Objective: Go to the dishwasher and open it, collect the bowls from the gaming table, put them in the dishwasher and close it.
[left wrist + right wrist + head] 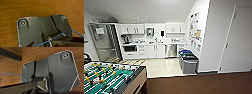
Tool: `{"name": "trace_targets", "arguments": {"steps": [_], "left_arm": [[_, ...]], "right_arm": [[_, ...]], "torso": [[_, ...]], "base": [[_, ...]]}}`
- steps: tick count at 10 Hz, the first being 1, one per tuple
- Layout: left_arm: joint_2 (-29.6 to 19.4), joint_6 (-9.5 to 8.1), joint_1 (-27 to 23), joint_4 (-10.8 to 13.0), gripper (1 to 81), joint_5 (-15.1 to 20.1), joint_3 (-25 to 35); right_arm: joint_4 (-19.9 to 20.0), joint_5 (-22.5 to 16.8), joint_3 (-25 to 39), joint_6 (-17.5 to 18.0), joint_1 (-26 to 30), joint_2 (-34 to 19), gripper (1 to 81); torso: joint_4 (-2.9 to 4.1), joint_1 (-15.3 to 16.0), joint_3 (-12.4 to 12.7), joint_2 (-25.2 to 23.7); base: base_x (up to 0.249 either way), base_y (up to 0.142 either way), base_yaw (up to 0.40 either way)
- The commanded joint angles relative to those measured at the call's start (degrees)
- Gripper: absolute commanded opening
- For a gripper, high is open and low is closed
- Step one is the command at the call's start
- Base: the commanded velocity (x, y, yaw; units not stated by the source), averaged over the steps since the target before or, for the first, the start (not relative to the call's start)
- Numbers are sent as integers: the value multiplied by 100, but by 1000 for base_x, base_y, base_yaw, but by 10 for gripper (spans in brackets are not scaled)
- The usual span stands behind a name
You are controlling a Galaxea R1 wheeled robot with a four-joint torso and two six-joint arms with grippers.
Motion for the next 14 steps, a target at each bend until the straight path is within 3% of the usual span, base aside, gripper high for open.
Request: {"name": "trace_targets", "arguments": {"steps": [1, 14], "left_arm": [[-93, 17, -373, 28, 811, 245, 39], [-93, 17, -381, -7, 811, 245, 30]], "right_arm": [[2, -306, -34, -13, 353, -28, 811], [-14, -314, -219, -4, 441, 139, 811]], "torso": [[0, 0, 0, 0], [0, 0, 0, 0]], "base": [[147, 0, 0], [185, 0, 0]]}}
